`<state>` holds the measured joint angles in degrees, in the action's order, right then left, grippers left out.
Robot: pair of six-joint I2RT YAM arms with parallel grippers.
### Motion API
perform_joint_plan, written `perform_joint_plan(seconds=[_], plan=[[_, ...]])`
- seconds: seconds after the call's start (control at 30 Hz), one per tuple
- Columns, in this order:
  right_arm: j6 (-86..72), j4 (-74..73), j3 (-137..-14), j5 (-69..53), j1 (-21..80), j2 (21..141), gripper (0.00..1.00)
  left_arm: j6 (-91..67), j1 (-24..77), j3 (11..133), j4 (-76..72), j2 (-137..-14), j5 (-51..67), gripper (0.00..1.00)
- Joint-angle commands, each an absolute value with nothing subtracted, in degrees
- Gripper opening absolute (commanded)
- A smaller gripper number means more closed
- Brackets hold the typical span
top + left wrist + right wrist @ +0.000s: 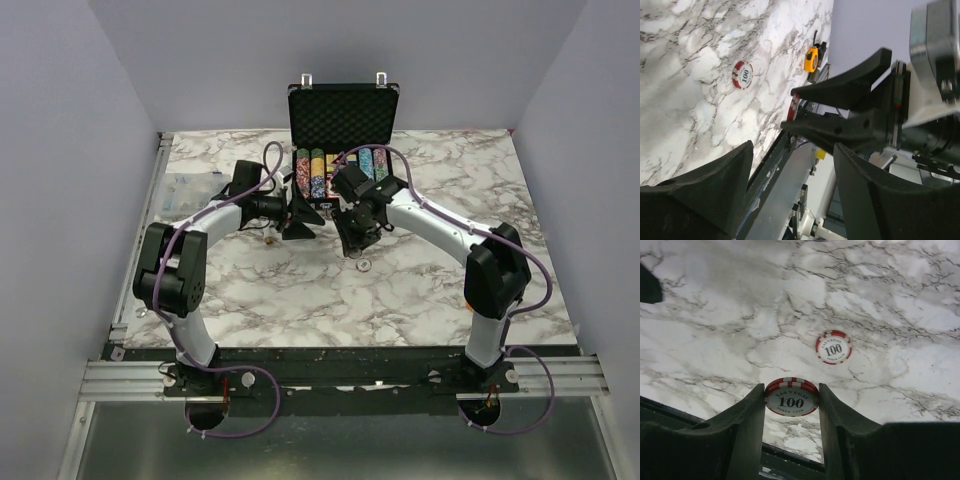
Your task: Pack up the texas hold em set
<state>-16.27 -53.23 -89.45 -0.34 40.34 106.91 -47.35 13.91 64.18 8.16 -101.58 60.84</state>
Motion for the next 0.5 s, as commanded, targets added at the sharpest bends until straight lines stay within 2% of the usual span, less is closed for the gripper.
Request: perform_joint_plan(seconds=[0.0,0.2,0.47], plan=[[-14.3,-54.7,-92.5,-1.0,43.6,105.4,0.00,-52.1,14.6,64.6,0.9,-103.2,66.3,0.62],[-13.4,-53.2,-94.9,-0.3,46.4,104.5,0.00,-54.5,15.6,63.4,-4.1,-105.3,69.7,0.51],[-13.0,-53.5,-97.5,1.9,46.9,104.5,0.00,-55.2,17.4,62.4,-6.9,-105.9,72.0,0.44]])
